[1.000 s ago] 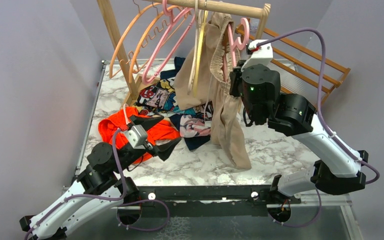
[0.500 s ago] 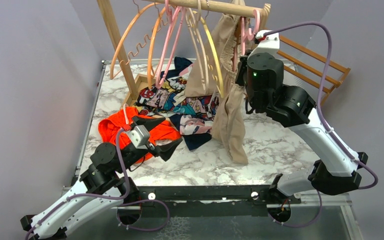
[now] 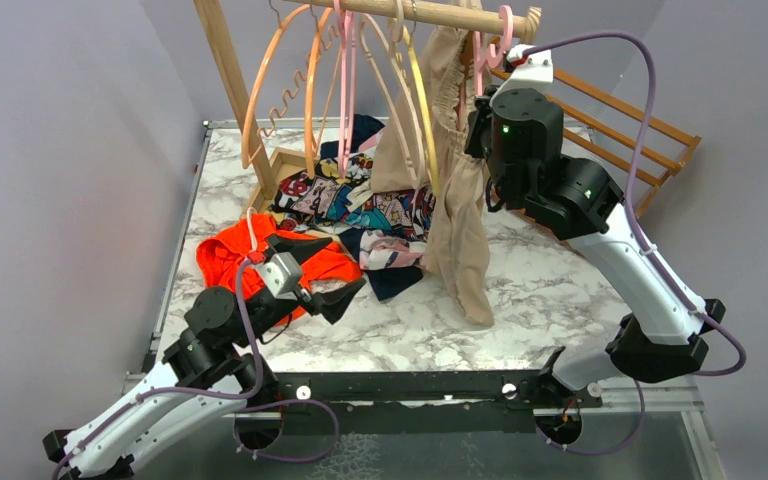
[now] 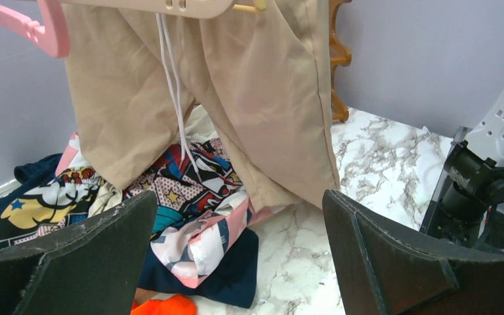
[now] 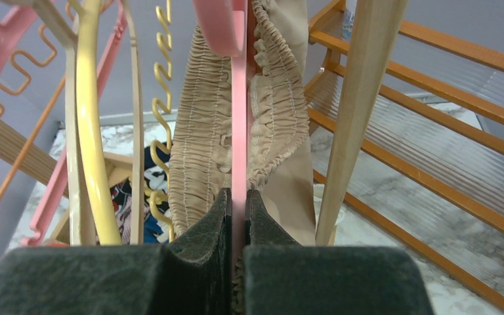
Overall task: Place the shorts on the hanger
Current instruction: Place the hanger at the clothesline.
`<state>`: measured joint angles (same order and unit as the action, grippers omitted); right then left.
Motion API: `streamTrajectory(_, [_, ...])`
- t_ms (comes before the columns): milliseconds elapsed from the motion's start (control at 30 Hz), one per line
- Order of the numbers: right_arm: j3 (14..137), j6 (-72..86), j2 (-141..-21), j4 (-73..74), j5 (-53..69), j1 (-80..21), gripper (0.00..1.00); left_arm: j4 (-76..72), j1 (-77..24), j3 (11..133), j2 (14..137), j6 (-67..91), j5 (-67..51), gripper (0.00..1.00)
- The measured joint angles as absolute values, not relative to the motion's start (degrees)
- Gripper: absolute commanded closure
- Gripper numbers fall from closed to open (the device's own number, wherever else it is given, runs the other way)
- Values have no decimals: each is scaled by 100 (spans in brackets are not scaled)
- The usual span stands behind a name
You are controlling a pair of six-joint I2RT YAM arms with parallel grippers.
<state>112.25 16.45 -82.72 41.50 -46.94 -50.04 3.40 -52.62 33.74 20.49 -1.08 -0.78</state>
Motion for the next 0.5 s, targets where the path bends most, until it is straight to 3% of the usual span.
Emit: streamTrajectory(500, [11585, 1544, -8497, 3931, -4525, -4678, 99, 408, -5262, 3022, 1551, -91, -54, 1])
